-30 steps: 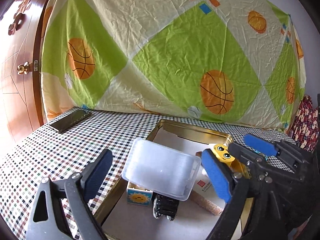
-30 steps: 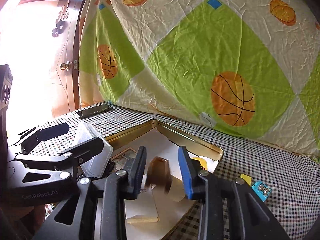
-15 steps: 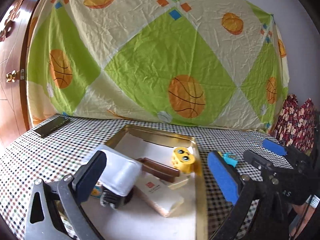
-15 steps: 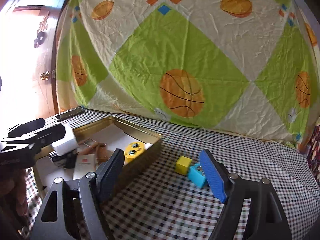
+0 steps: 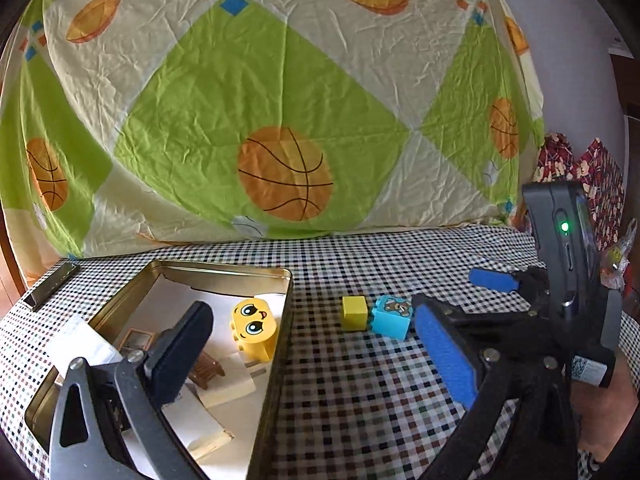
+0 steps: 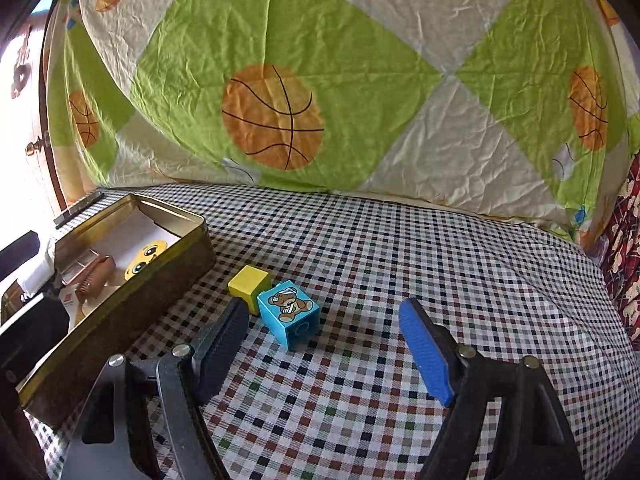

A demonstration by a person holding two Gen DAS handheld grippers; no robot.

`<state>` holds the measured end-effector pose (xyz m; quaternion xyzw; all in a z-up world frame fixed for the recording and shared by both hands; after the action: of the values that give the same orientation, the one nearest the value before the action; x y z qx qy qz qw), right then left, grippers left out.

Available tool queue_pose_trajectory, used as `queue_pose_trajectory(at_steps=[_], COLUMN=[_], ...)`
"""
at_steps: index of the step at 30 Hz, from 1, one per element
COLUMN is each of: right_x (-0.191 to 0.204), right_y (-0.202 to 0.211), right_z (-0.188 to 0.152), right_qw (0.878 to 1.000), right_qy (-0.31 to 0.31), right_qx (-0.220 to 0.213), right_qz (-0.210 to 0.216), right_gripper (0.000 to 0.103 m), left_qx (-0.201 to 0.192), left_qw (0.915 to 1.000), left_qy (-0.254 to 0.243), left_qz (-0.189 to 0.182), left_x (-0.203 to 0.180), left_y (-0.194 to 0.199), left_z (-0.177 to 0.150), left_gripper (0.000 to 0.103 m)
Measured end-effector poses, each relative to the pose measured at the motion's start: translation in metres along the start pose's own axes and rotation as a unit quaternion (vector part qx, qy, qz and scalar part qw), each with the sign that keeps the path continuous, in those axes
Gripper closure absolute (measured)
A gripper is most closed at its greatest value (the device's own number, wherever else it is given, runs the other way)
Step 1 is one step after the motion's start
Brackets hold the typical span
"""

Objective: Organize rigid objects
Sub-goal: 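Grasp the blue bear-print Duplo block with the right tool, then close the left tool on the small yellow block and lift it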

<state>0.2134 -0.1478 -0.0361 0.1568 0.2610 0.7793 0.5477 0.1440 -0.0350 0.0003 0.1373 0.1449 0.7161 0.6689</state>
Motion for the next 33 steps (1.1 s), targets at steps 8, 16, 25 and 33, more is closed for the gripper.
queue_pose_trajectory(at_steps=[8,16,25,33], right_x=[-0.001,-0.003,-0.037,-0.076], right_y=[-0.036,-0.068,-0.055,-0.049], right_z=[0.006,0.004,0.001,-0.006], right_qw=[0.998,0.991,0.996,0.991], right_qy=[0.001,-0.017,-0.042,-0.107], right_qx=[0.044,0.101,0.079,0.08], right_qz=[0.044,0.091,0.01,-0.013], right_gripper=[0.024,0.069,0.069,0.069], left_qx=[0.036,0.062,0.053,0.063], left_qw=[0.9985,0.996,0.9979,0.997], left_qy=[0.02,0.033,-0.003,-0.045], left_qz=[0.037,0.055,0.038,0.005], left_x=[0.003,0.003,-0.027,-0.054], left_y=[-0.034,-0.058,-0.069,-0.098], left_z=[0.006,0.009,0.01,0.016], left_gripper=[0.0,0.001,0.001,0.017])
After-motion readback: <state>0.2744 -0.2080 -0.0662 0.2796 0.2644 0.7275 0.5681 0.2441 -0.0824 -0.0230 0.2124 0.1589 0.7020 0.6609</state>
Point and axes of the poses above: each gripper's, at about its wrist camera, not at the fingertips, and y roughly against the way its jaws point, x to its left, z to its top, the point moved 2 cm from there along -y, roughly the way its jaws point, and after that the axes turned 2 degrees about z, right-handed, at the moved point
